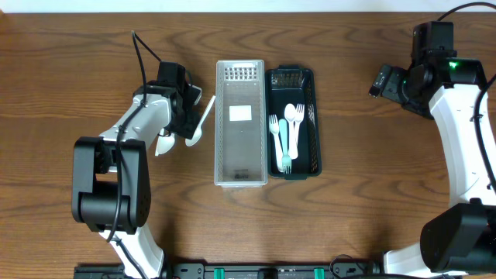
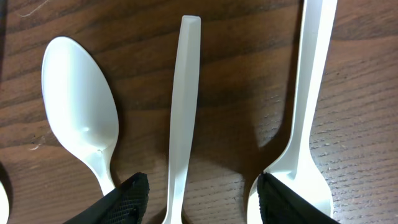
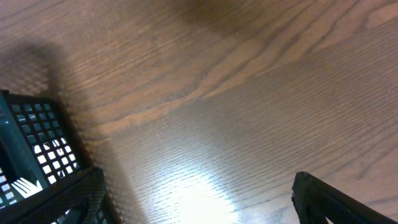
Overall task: Pack container
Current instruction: 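Move left gripper over the spoons and grasp one spoon handle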
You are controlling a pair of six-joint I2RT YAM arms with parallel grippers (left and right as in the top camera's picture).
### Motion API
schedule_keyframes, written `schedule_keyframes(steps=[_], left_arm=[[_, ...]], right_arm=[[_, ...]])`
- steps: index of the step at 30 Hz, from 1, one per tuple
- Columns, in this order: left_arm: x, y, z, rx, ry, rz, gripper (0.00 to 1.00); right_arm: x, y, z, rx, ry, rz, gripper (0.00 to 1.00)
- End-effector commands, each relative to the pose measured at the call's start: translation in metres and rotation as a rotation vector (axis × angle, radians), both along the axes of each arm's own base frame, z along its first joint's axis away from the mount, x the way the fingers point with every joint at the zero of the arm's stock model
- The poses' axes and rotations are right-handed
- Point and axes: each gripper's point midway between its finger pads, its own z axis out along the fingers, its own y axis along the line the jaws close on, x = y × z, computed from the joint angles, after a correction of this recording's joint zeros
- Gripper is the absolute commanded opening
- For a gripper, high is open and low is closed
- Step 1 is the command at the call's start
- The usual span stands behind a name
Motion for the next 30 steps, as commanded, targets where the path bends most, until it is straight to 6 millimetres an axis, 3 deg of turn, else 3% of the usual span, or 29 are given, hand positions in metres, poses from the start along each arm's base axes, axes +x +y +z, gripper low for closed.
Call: schedule_keyframes(steps=[1, 6, 9, 21, 30], left_arm=[[0.007, 0.002, 0.020, 0.010, -0.049, 0.001, 0.59], [0.006, 0.002, 0.042, 0.007, -0.086, 0.001, 0.59], [0.008, 0.003, 0.045, 0.006, -0.098, 0.004, 0.60], [-0.004, 0.004, -0.009, 0.021, 0.039, -0.001, 0.59], [-0.005, 0.004, -0.012, 0.021, 0.048, 0.000, 0.54]], right_arm=[[0.000, -0.001, -0.001, -0.003, 0.003, -0.004, 0.99], [0.003, -0.001, 0.000, -0.003, -0.007, -0.004, 0.99], [0.003, -0.001, 0.000, -0.003, -0.008, -0.003, 0.99], [0.000, 0.000, -0.001, -0.002, 0.006, -0.002, 0.99], [-0.001, 0.000, -0.002, -0.003, 0.009, -0.002, 0.99]])
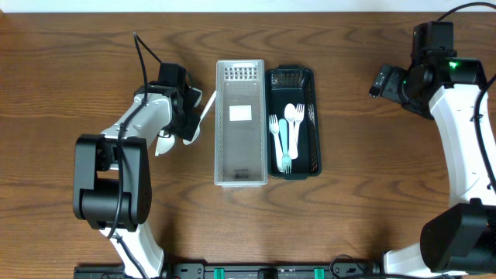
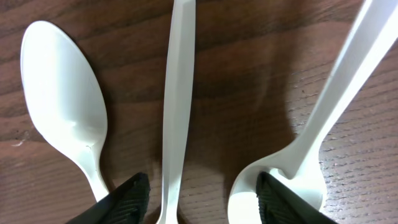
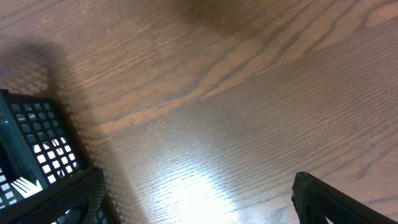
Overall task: Pack container
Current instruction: 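Move left gripper over the spoons and grasp one spoon handle, then carry the spoon with left gripper into the clear tray and release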
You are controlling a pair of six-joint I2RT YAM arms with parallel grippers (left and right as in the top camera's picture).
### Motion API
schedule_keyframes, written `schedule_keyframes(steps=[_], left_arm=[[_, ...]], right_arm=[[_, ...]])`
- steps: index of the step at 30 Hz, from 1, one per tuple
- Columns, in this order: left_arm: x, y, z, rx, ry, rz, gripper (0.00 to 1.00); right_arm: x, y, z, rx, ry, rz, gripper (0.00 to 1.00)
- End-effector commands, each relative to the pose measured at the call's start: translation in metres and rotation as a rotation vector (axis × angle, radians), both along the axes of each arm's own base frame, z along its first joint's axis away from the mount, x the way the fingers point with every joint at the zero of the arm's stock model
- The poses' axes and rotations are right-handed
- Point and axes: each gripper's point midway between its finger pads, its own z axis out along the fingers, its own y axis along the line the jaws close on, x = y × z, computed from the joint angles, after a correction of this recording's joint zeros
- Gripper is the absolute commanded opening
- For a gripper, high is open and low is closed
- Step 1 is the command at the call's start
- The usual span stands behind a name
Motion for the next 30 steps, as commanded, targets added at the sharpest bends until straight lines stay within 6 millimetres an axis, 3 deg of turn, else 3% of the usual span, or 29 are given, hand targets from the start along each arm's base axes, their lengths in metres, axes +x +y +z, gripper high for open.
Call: schedule_keyframes(steps=[1, 8, 13, 17, 21, 26, 30], left_arm=[[0.000, 0.004, -0.006, 0.017, 0.014, 0.000, 0.53], [-0.001, 0.004, -0.007, 0.016, 0.017, 0.010, 0.50], [-0.001, 0.000, -0.007, -0.018, 0.020, 0.010, 0.34], [-0.003, -0.001, -0.008, -0.031, 0.025, 0.028, 0.27], [-0.008, 0.000, -0.008, -0.029, 0.047, 0.034, 0.09], [-0.013, 0.000, -0.001, -0.027, 0.058, 0.035, 0.08], [-0.011, 0.000, 0.018, -0.032, 0.020, 0.034, 0.06]], right_arm=[[0.000, 0.000, -0.002, -0.002, 0.007, -0.002, 0.99], [-0.001, -0.001, -0.002, -0.002, 0.008, -0.002, 0.99], [0.000, -0.001, -0.002, -0.003, 0.007, -0.002, 0.99], [0.000, -0.001, -0.002, -0.003, 0.007, -0.002, 0.99], [0.000, -0.001, -0.002, -0.003, 0.007, -0.002, 0.99], [0.000, -0.001, -0.001, -0.003, 0.006, -0.002, 0.99], [0.000, -0.001, -0.001, -0.003, 0.006, -0.002, 0.99]])
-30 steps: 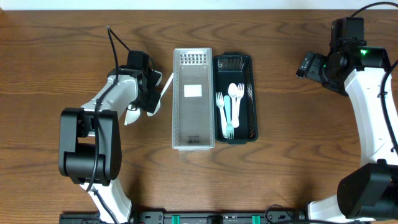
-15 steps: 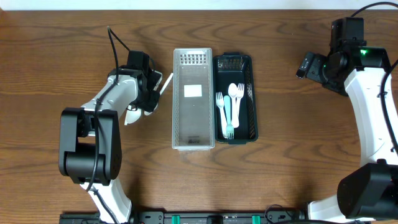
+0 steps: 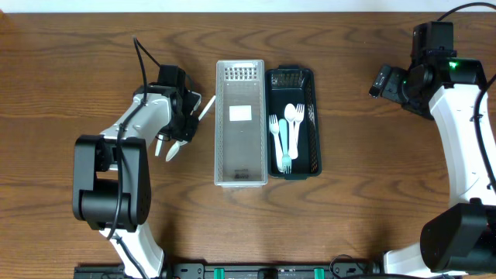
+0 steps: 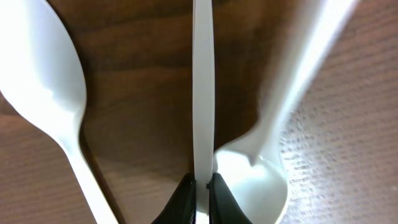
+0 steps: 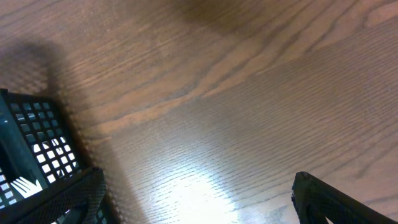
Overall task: Pack container
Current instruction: 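Carry the spoon with left gripper into the clear tray and release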
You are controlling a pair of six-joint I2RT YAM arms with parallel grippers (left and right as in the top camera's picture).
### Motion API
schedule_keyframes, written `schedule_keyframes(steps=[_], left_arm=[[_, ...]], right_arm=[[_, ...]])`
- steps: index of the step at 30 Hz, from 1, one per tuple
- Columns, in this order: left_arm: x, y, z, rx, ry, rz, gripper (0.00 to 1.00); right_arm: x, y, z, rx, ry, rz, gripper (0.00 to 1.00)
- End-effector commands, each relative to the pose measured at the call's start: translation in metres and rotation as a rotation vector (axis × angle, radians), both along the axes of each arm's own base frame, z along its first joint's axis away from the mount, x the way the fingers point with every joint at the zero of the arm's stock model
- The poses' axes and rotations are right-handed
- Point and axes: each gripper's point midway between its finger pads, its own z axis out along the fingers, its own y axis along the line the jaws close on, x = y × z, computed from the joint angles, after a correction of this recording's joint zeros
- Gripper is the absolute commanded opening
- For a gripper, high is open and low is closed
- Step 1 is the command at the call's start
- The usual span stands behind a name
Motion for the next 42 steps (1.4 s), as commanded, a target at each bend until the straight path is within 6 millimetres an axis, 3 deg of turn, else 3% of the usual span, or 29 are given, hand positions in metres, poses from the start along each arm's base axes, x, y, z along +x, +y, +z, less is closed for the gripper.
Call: schedule_keyframes(steps=[1, 9, 14, 18, 20, 22, 27, 29, 32, 34, 35, 38, 42], left_arm=[[0.004, 0.001, 0.024, -0.012, -0.052, 0.009, 0.06], [0.010, -0.003, 0.114, -0.072, -0.276, 0.118, 0.06], [-0.004, -0.043, 0.173, -0.216, -0.403, 0.118, 0.06], [-0.023, -0.092, 0.206, -0.306, -0.470, 0.064, 0.06], [-0.032, -0.116, 0.208, -0.326, -0.466, 0.049, 0.06], [-0.038, -0.126, 0.197, -0.293, -0.450, 0.096, 0.06], [-0.046, -0.152, 0.149, -0.212, -0.360, 0.117, 0.06], [-0.047, -0.157, 0.138, -0.197, -0.336, 0.104, 0.07], [-0.046, -0.155, 0.143, -0.195, -0.337, 0.105, 0.31], [-0.046, -0.147, 0.161, -0.201, -0.356, 0.116, 0.56], [-0.046, -0.142, 0.171, -0.202, -0.375, 0.101, 0.60], [-0.044, -0.120, 0.200, -0.177, -0.454, 0.062, 0.63], [-0.033, -0.064, 0.219, -0.055, -0.542, 0.132, 0.64]], right_arm=[[0.000, -0.001, -0.001, -0.003, 0.004, -0.003, 0.99], [0.000, -0.001, -0.001, -0.003, 0.005, -0.003, 0.99], [0.000, -0.001, -0.001, -0.003, 0.005, -0.003, 0.99], [0.000, -0.001, -0.001, -0.003, 0.005, -0.003, 0.99], [0.000, -0.001, -0.001, -0.003, 0.003, -0.003, 0.99], [0.000, -0.001, -0.001, -0.003, 0.003, -0.003, 0.99], [0.002, -0.001, -0.001, -0.003, -0.003, -0.003, 0.99], [0.002, -0.001, -0.001, -0.003, -0.003, -0.003, 0.99], [0.002, -0.001, -0.001, -0.003, -0.002, -0.003, 0.99], [0.002, -0.001, -0.001, -0.003, -0.002, -0.003, 0.99], [0.002, -0.001, -0.001, -0.003, -0.002, -0.003, 0.99], [0.001, -0.001, -0.001, -0.003, -0.001, -0.003, 0.99], [0.001, -0.001, -0.001, -0.003, 0.001, -0.003, 0.99]])
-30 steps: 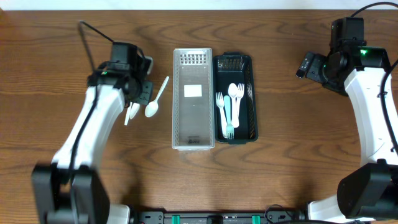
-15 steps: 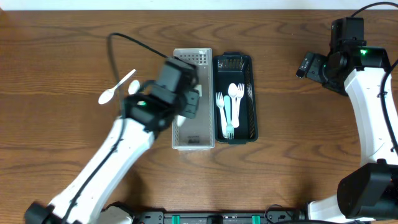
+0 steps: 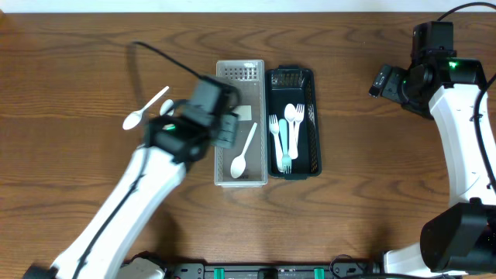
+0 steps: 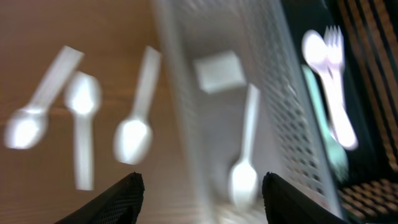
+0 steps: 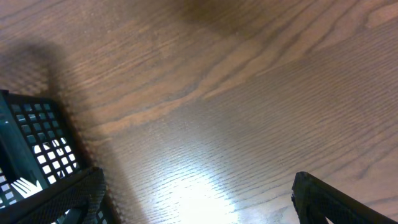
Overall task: Pack container
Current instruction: 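Carry the spoon with left gripper into the clear tray and release, then grasp a second white spoon with left gripper and lower into clear tray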
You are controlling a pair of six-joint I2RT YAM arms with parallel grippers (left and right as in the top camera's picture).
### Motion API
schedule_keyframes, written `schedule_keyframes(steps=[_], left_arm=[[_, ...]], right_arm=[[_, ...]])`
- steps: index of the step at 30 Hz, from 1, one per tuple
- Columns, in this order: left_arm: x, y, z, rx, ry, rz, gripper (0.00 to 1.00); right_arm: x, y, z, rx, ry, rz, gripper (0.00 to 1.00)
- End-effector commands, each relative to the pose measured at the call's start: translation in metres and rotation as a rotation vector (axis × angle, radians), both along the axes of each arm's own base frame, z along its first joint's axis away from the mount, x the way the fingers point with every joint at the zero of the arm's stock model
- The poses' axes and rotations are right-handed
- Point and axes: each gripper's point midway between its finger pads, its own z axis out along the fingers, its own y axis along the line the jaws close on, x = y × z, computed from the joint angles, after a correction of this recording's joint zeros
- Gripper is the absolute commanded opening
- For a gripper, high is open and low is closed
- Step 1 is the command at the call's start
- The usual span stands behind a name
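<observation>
A white spoon (image 3: 241, 154) lies inside the clear plastic container (image 3: 240, 182) at mid-table, bowl toward the front; the blurred left wrist view shows this spoon (image 4: 244, 163) too. My left gripper (image 3: 225, 129) hangs open and empty over the container's left edge, and its fingers (image 4: 127, 199) stand wide apart. Three loose white utensils (image 4: 135, 127) lie on the table left of the container. One of them, a spoon (image 3: 145, 108), shows in the overhead; my arm hides the others there. My right gripper (image 3: 384, 80) is open over bare table at the far right.
A dark green mesh basket (image 3: 315, 124) stands against the clear container's right side. It holds white and pale blue forks and a spoon (image 3: 287, 128). A white label (image 4: 217, 71) sits on the clear container's floor. The right wrist view catches a corner of the basket (image 5: 25, 149).
My left gripper was shut on a white utensil handle on the table left of the container. Now it is open above the container's left edge, and a spoon lies inside the container.
My left gripper stood open astride the middle handle among white utensils left of the container, then sat lower over it, then was shut on it. Now a spoon lies in the clear container and the gripper is open. The right arm has not moved.
</observation>
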Motion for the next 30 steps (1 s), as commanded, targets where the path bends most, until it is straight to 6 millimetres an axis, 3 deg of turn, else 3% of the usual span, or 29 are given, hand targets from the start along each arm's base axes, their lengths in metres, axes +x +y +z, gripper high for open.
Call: schedule_keyframes(steps=[1, 3, 7, 13, 18, 30], left_arm=[[0.017, 0.051, 0.022, 0.113, -0.083, 0.072, 0.64], [0.025, 0.079, 0.010, 0.145, -0.045, 0.130, 0.64], [0.044, 0.104, -0.028, 0.167, 0.059, 0.093, 0.64], [0.066, 0.100, -0.096, 0.116, 0.198, -0.043, 0.63], [0.067, 0.079, -0.145, 0.020, 0.304, -0.108, 0.62], [0.060, 0.074, -0.184, 0.028, 0.391, -0.204, 0.59]], right_arm=[[0.000, -0.001, -0.001, -0.003, 0.003, -0.003, 0.99], [0.000, -0.001, -0.001, -0.003, 0.003, -0.003, 0.99], [0.000, -0.001, -0.001, -0.003, 0.003, -0.003, 0.99], [0.001, -0.001, -0.001, -0.003, 0.000, -0.003, 0.99], [0.001, -0.001, -0.001, -0.003, 0.002, -0.002, 0.99], [0.001, -0.001, -0.001, -0.003, 0.001, -0.002, 0.99]])
